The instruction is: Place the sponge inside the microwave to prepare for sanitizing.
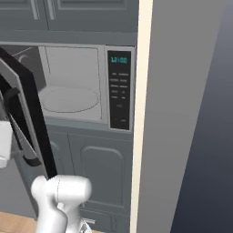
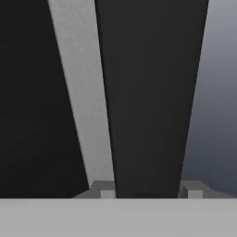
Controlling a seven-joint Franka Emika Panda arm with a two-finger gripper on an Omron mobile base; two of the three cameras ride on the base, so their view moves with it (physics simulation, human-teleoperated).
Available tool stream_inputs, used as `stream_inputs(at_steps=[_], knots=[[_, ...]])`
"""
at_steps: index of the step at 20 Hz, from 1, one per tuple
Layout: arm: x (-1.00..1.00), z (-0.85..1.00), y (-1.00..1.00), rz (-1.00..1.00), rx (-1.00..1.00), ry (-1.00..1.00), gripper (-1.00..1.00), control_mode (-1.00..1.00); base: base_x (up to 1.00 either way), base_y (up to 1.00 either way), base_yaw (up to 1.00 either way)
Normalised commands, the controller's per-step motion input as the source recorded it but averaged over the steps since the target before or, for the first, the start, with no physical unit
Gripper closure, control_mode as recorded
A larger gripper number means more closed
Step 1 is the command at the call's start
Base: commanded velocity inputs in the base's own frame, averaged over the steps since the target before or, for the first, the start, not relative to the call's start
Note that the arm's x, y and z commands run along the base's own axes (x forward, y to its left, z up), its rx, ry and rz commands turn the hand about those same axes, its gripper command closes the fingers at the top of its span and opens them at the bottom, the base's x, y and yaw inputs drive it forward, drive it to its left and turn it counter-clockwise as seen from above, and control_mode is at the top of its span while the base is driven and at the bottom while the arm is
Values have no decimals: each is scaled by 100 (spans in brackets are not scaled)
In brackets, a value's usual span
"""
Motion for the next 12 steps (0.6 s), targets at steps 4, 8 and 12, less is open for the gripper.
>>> stream_inputs(at_steps=[4, 8, 12], knots=[[-13, -62, 57, 17, -7, 3, 100, -100, 0, 0, 0], [0, -58, 66, 10, -13, 16, 100, -100, 0, 0, 0], [0, -44, 70, 4, -13, 23, 100, -100, 0, 0, 0]])
